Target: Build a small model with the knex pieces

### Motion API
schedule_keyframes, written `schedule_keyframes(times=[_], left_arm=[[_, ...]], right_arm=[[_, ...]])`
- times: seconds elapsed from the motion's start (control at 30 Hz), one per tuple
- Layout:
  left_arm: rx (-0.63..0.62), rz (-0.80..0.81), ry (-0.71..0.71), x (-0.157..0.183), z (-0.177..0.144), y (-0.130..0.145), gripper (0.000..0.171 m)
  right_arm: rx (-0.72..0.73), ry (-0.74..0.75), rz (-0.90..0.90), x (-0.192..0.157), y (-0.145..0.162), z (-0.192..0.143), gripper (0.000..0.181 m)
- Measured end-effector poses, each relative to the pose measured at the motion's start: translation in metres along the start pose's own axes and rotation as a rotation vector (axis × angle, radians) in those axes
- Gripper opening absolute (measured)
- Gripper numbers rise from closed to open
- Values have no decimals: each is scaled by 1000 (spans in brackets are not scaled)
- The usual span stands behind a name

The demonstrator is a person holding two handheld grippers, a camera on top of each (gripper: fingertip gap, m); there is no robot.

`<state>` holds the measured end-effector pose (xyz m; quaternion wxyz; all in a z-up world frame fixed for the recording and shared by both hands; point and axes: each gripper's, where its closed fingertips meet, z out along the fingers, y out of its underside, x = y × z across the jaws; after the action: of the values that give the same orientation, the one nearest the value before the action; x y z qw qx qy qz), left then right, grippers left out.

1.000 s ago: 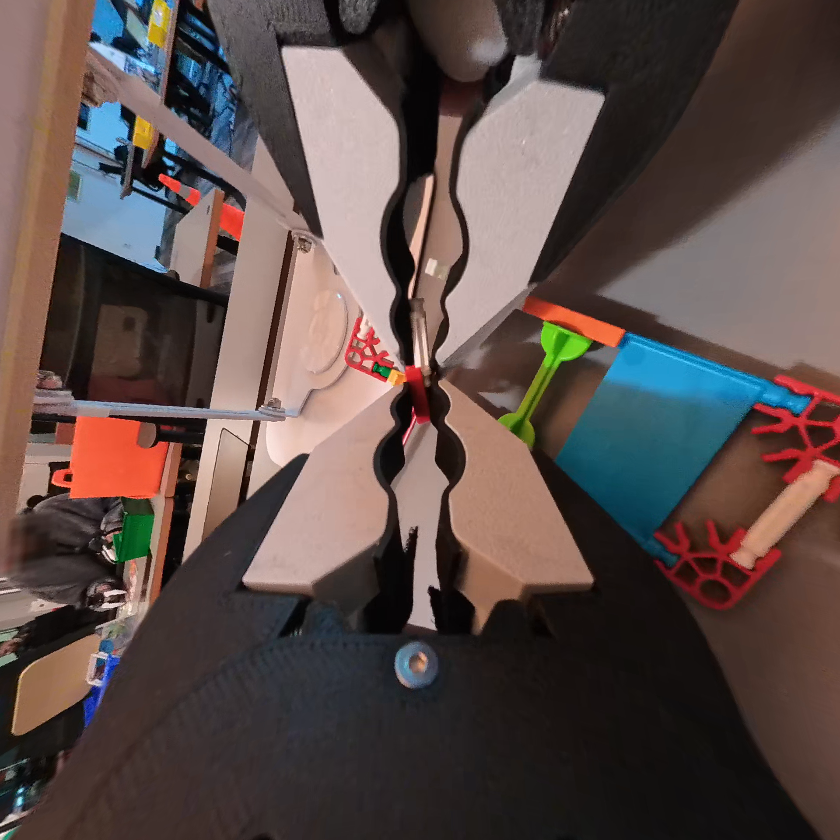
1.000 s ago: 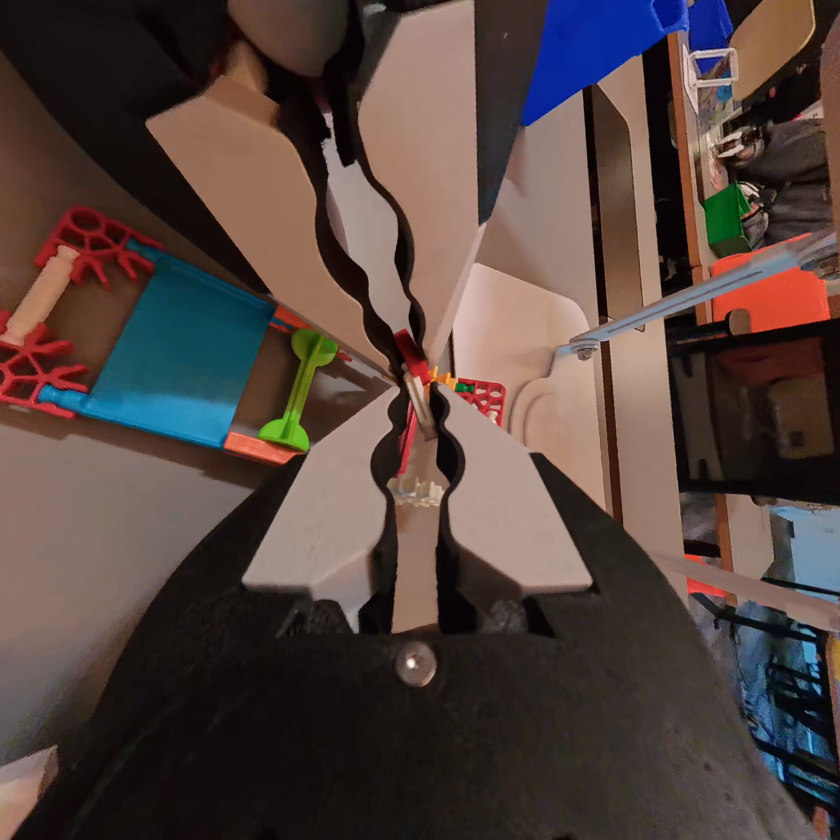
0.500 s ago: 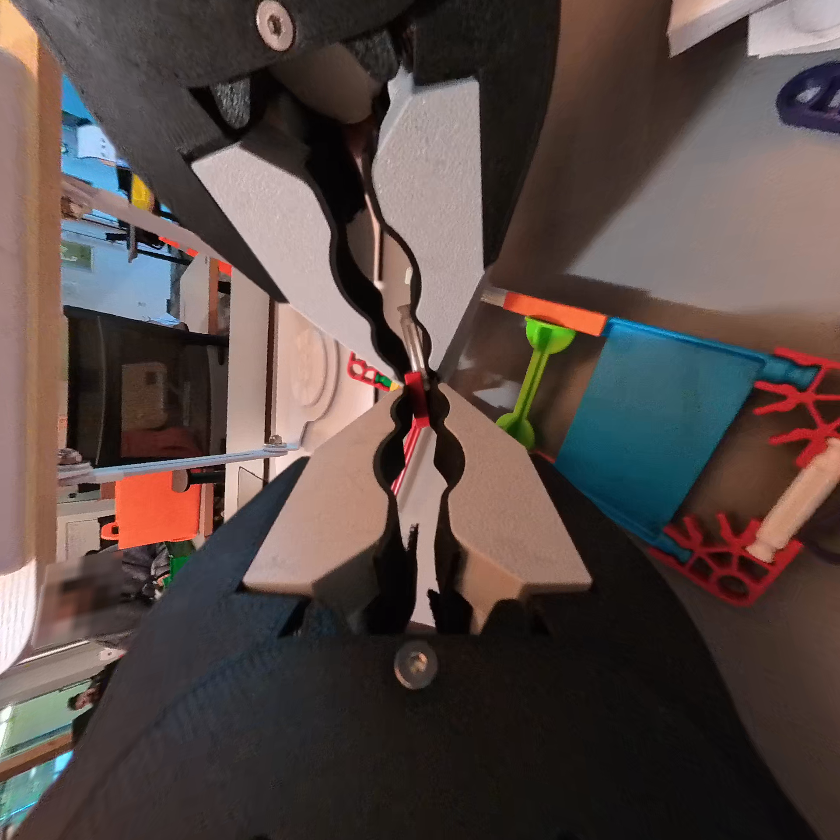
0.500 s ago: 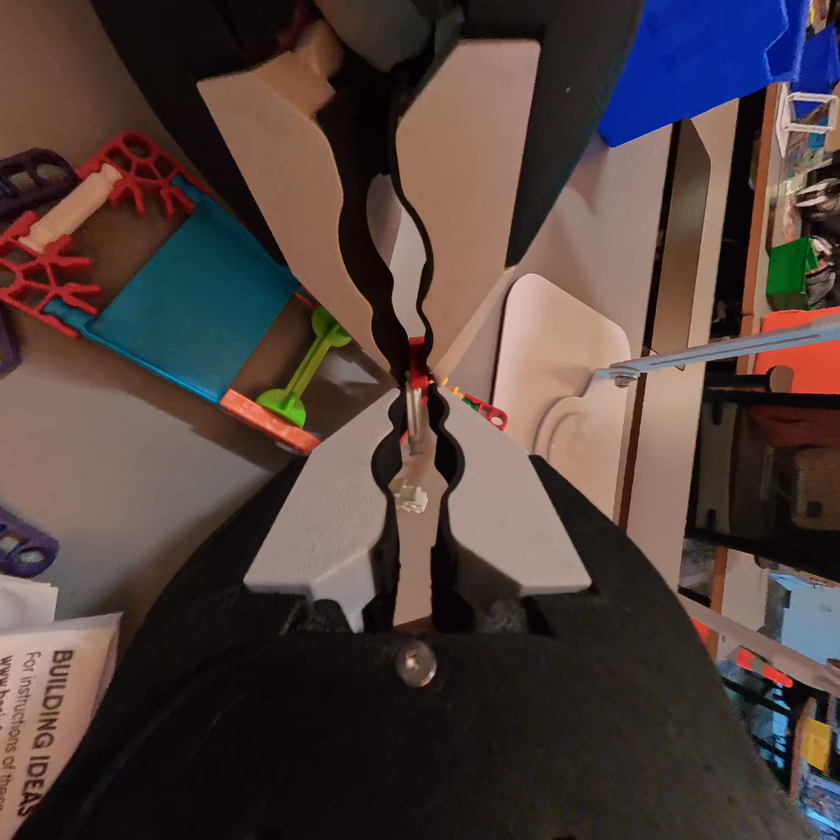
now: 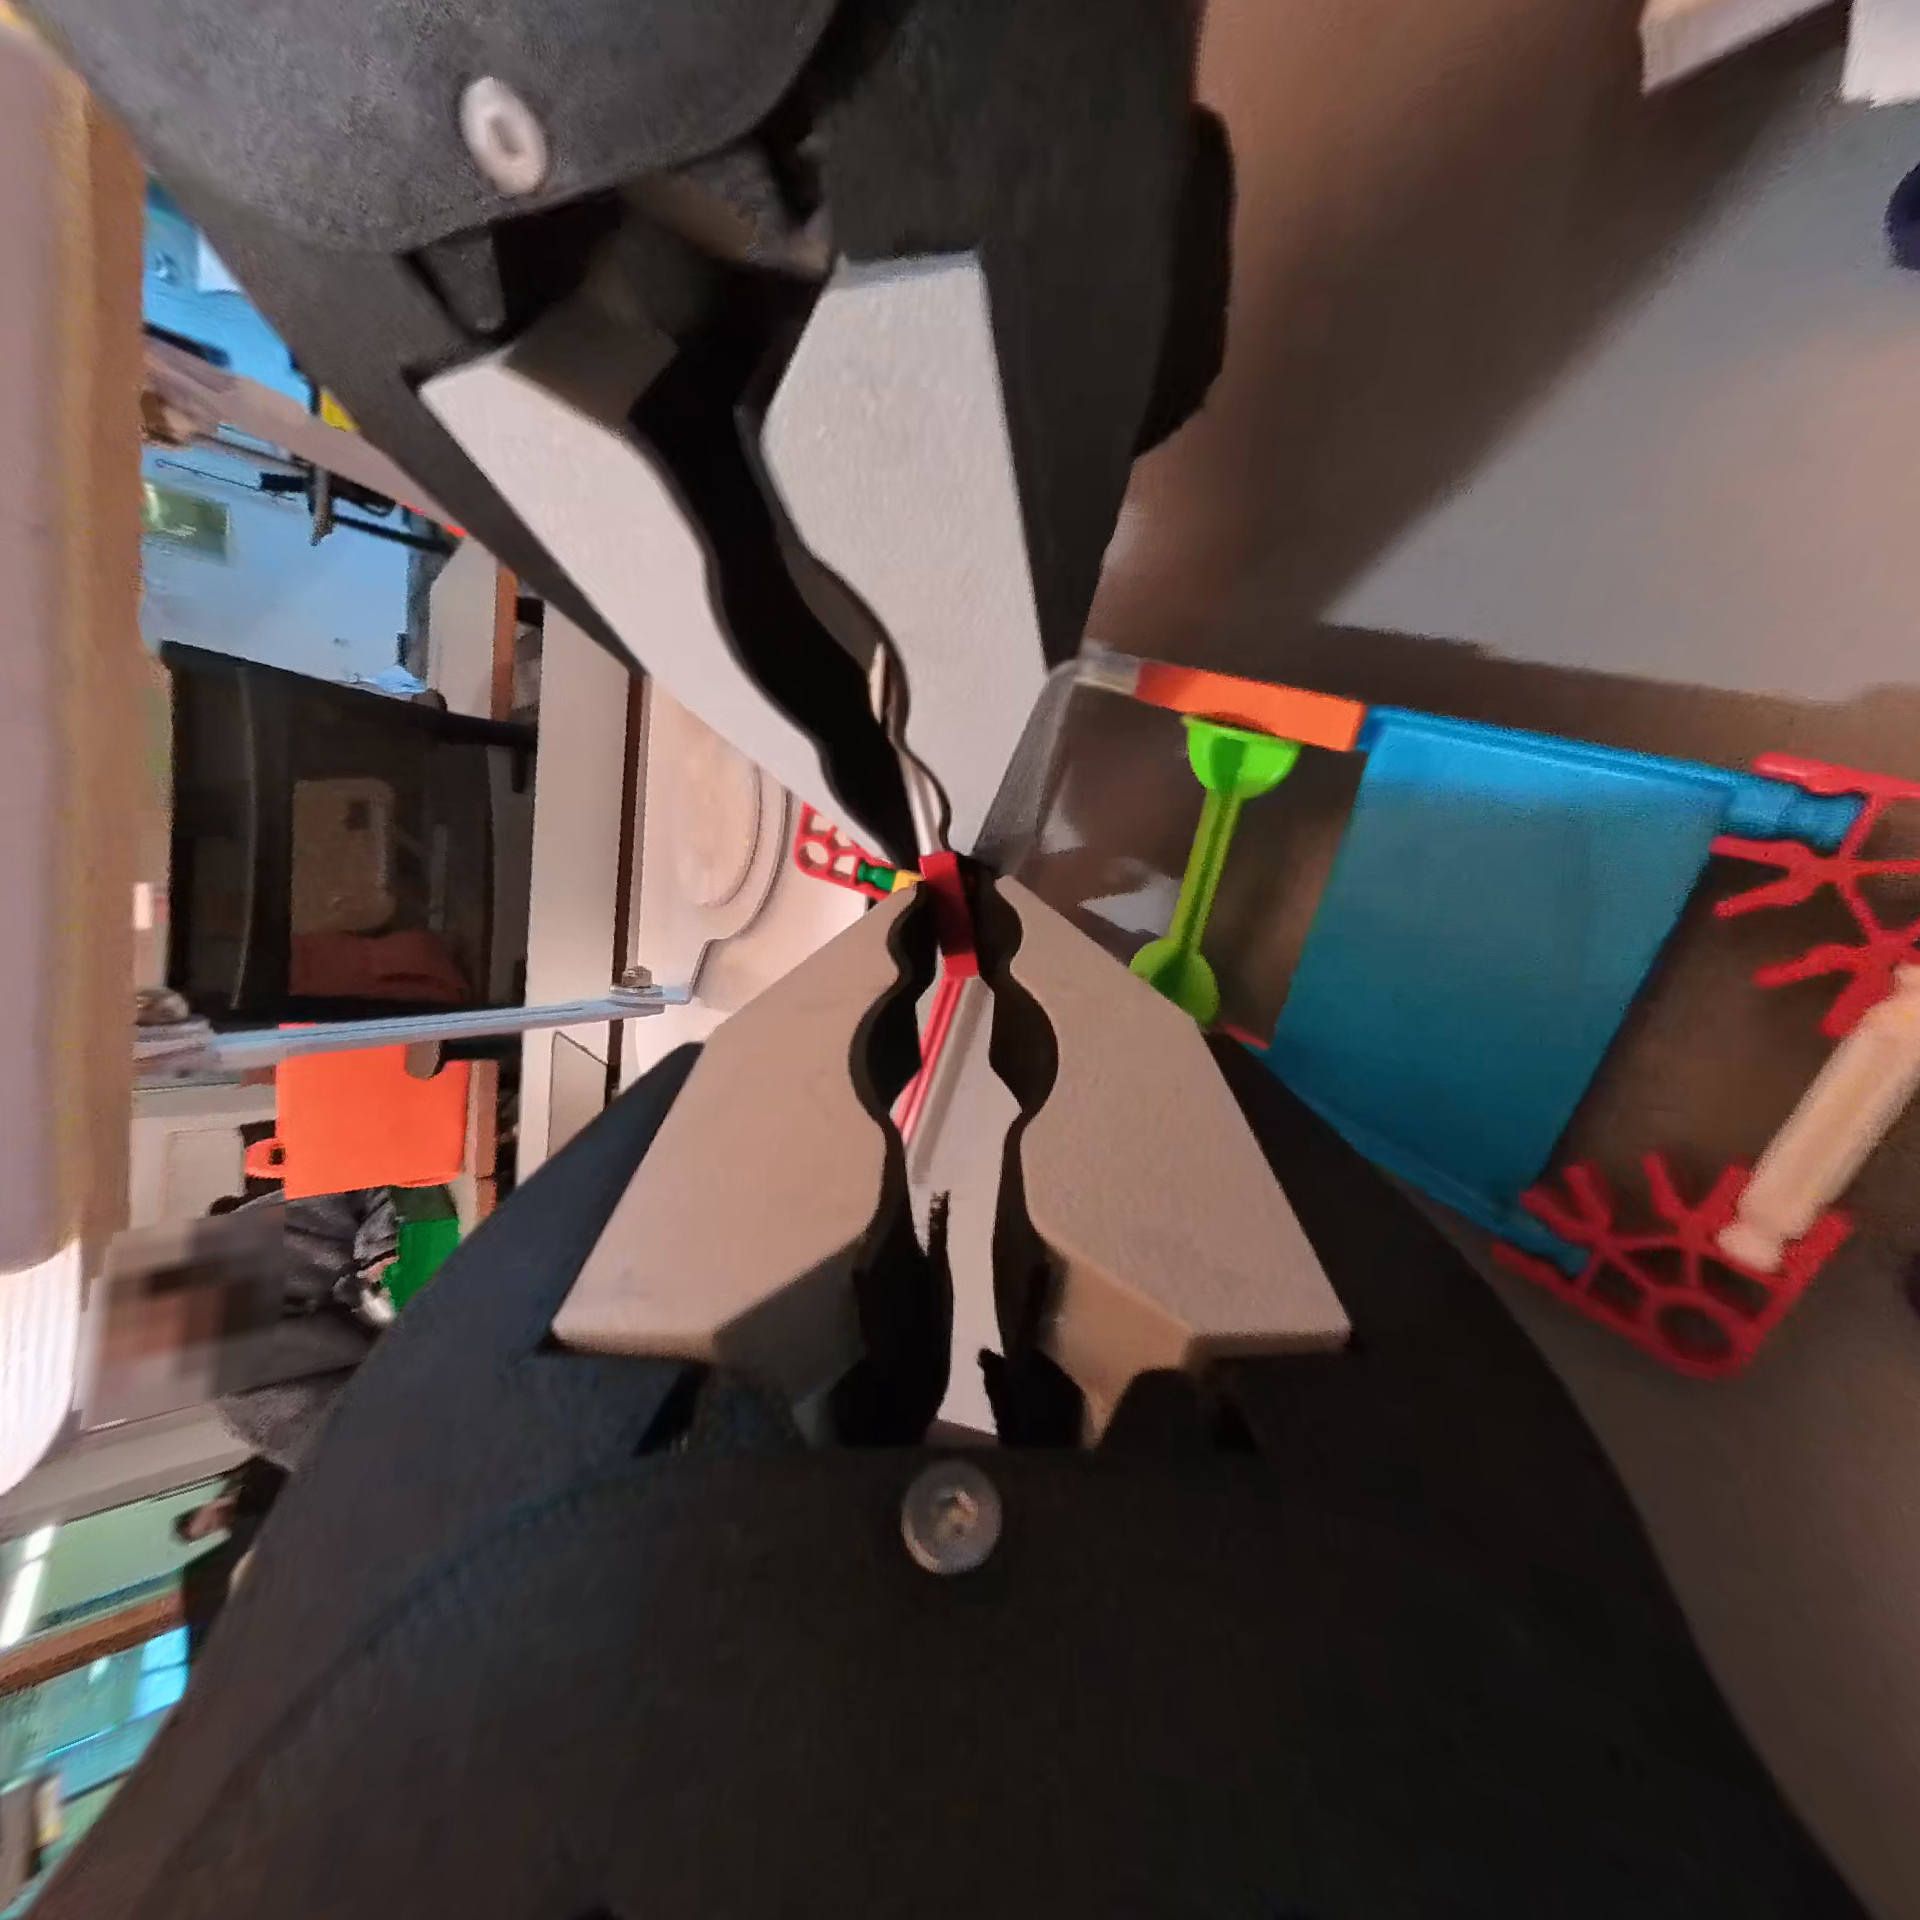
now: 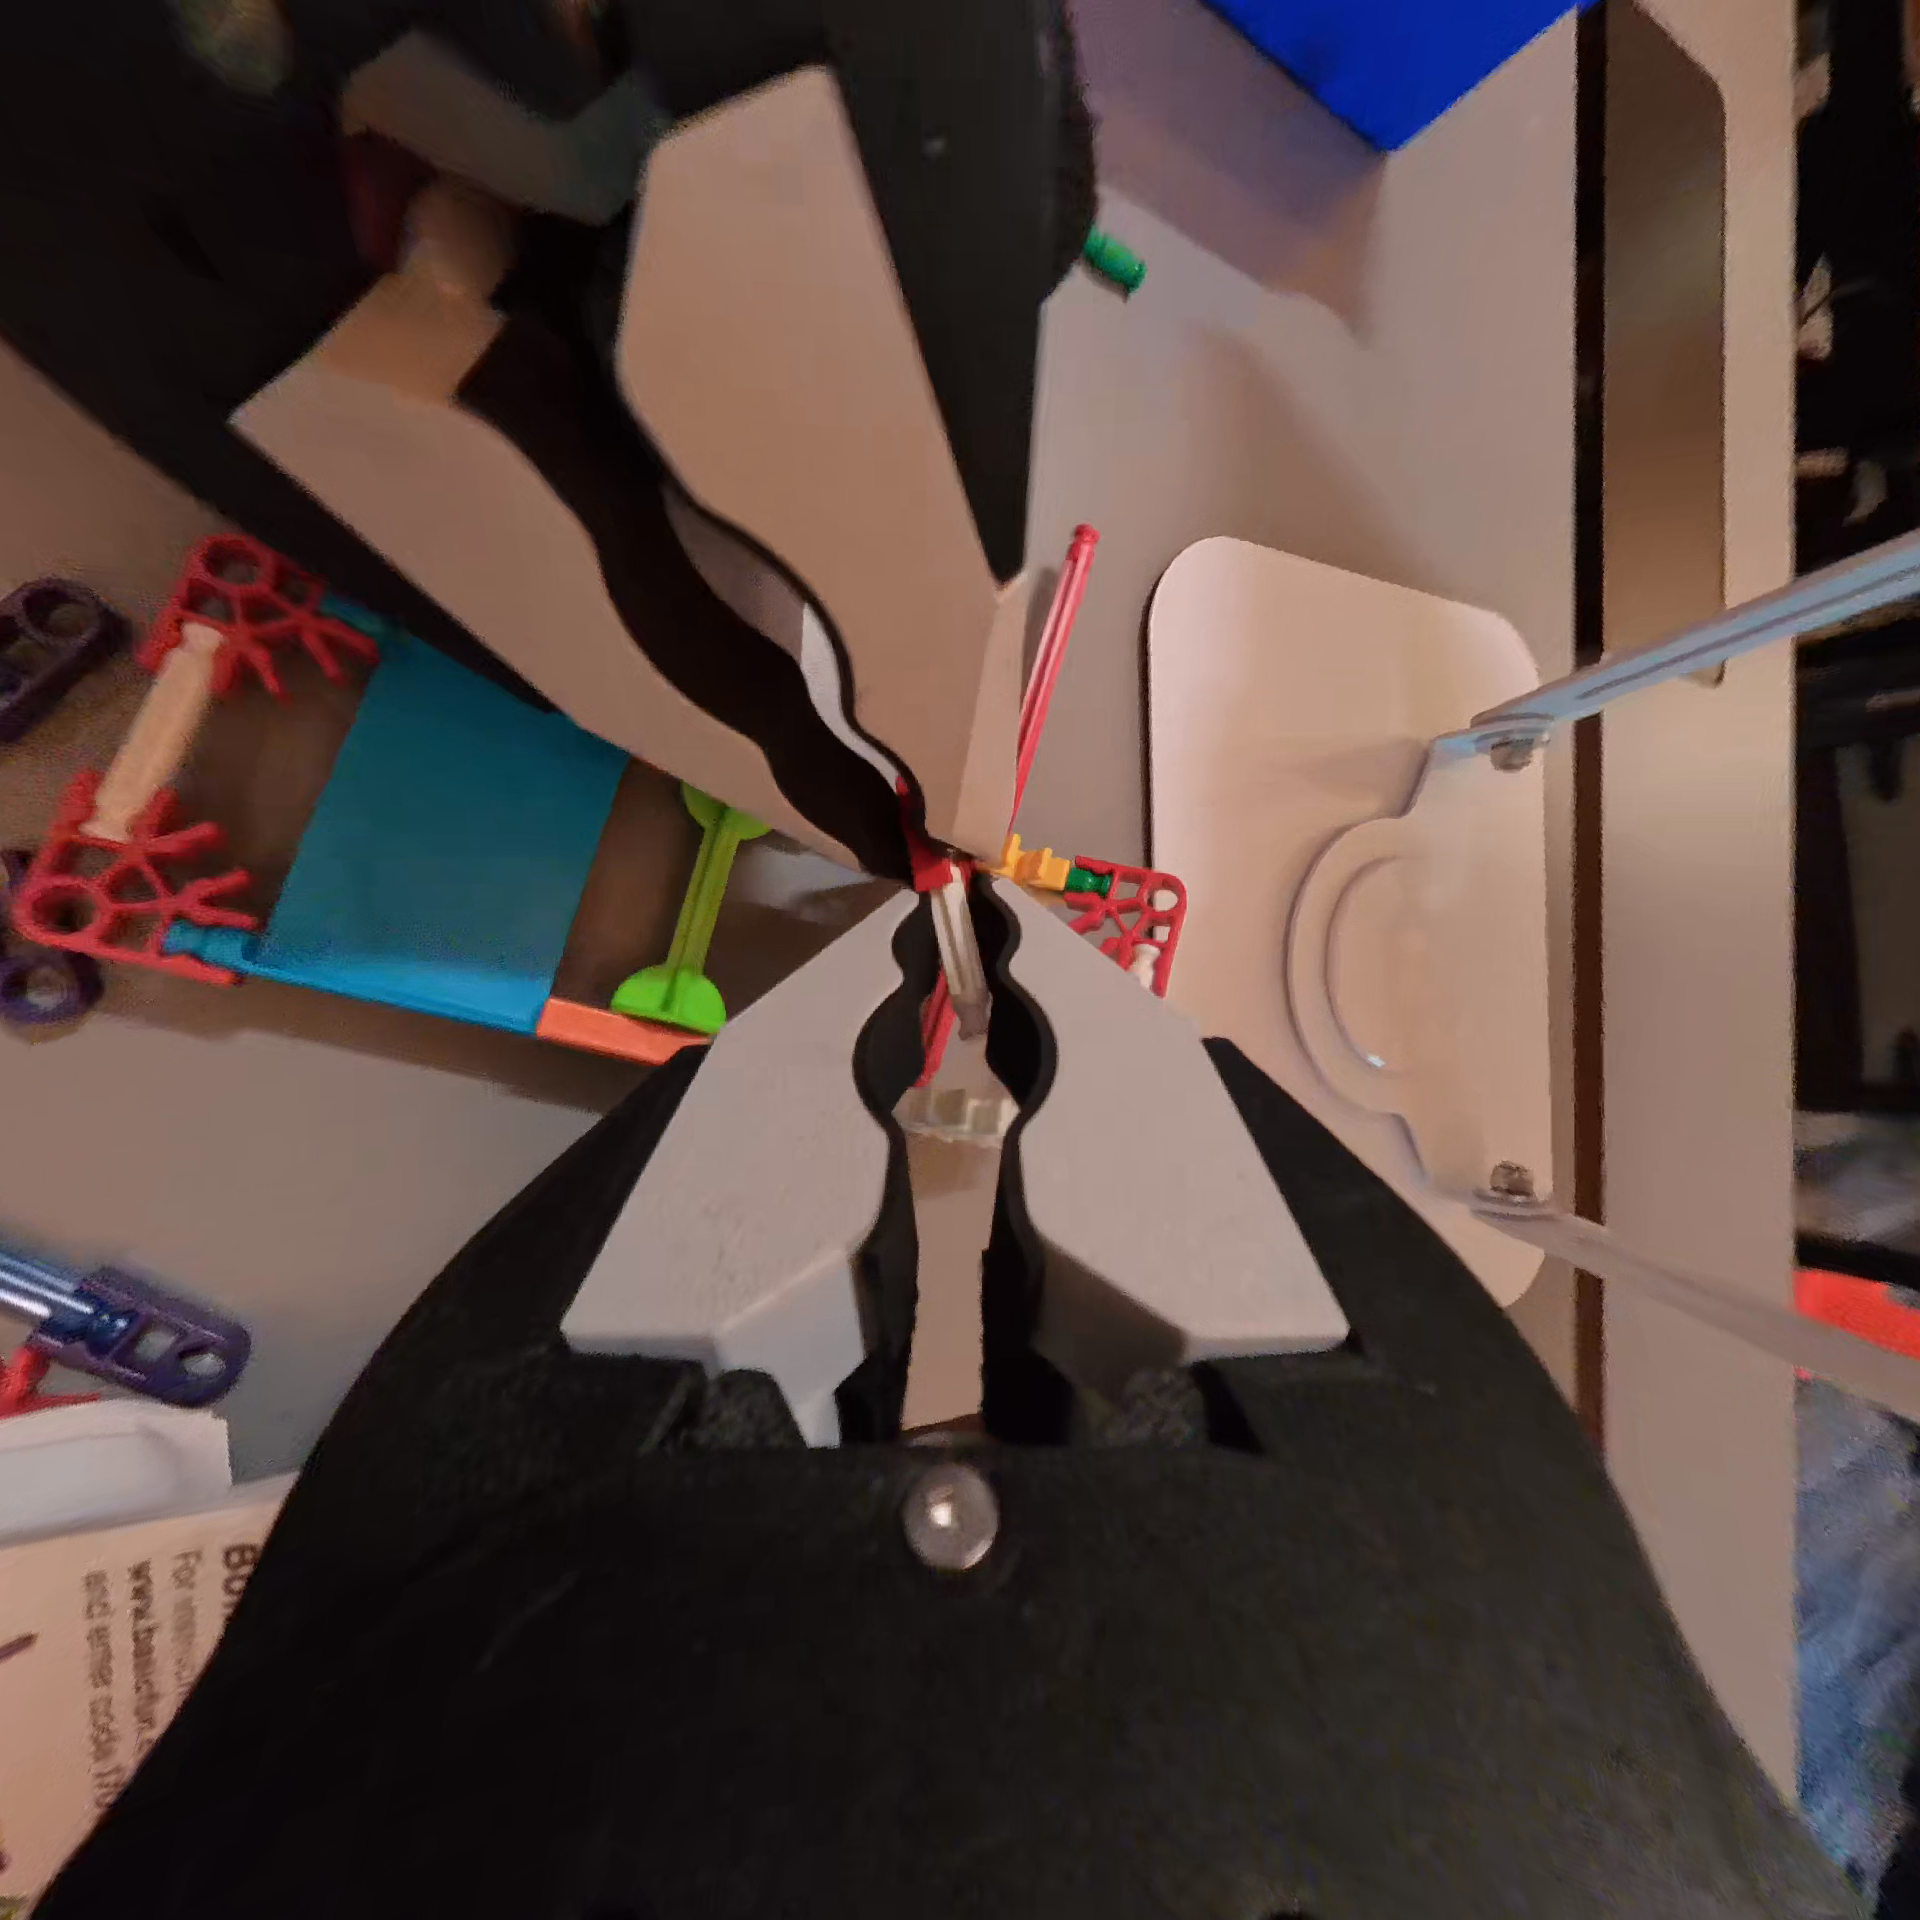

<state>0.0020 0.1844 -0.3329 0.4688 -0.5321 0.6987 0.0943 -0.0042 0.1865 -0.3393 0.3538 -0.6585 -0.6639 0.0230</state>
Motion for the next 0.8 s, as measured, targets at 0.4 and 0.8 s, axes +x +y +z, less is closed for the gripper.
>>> schedule_keyframes(times=[0.4,0.8], left_arm=[[-19,-12,5,-10,-4,18,16],[11,12,22,-5,-2,17,4]], right_arm=[[-22,8,-91,-2,6,-13,28],[24,-37,22,9,19,-29,23]])
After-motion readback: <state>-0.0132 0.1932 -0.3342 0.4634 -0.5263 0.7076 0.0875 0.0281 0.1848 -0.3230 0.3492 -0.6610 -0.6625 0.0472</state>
